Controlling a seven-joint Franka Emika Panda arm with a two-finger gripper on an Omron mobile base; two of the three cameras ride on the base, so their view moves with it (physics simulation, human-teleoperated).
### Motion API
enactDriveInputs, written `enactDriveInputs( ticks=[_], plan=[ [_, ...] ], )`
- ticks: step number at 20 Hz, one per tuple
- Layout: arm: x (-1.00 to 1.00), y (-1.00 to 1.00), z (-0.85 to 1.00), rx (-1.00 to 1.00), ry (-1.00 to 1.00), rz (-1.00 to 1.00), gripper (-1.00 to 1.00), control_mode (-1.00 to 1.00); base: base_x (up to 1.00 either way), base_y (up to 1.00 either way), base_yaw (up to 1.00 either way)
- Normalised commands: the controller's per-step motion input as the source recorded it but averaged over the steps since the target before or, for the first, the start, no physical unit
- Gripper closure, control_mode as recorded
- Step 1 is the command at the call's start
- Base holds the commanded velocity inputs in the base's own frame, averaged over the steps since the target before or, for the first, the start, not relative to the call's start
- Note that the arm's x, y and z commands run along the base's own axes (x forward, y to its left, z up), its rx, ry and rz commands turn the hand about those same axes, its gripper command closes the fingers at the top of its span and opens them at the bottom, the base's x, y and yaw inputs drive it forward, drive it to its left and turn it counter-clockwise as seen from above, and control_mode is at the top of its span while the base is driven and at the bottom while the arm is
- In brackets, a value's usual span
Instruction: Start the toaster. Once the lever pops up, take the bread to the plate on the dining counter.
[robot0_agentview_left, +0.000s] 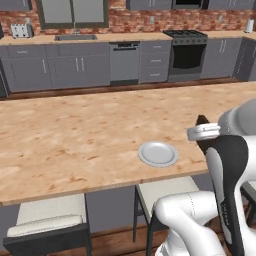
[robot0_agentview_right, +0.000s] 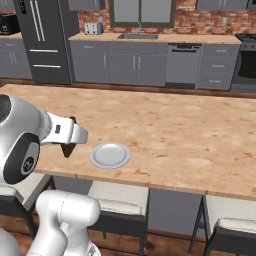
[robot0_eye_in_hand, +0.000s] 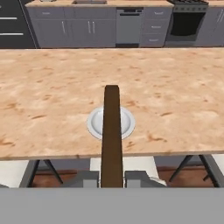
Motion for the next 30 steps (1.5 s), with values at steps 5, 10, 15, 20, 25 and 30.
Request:
enactDriveInputs(
  ticks=[5, 10, 15, 20, 25, 30],
  plan=[
    [0.42, -0.28, -0.39, 0.01, 0.0, 0.21, 1.0, -1.0, 0.0, 0.0, 0.0],
    [0.44, -0.04, -0.27, 0.0, 0.0, 0.12, 1.0, -1.0, 0.0, 0.0, 0.0],
    [0.49, 0.0, -0.05, 0.0, 0.17, 0.06, 1.0, -1.0, 0.0, 0.0, 0.0],
    [0.52, 0.0, -0.11, 0.0, 0.21, 0.08, 1.0, -1.0, 0.0, 0.0, 0.0],
    [0.3, 0.0, -0.28, 0.0, 0.03, 0.09, 1.0, -1.0, 0.0, 0.0, 0.0],
    [0.22, 0.0, -0.33, 0.0, 0.0, 0.08, 1.0, -1.0, 0.0, 0.0, 0.0]
  ],
)
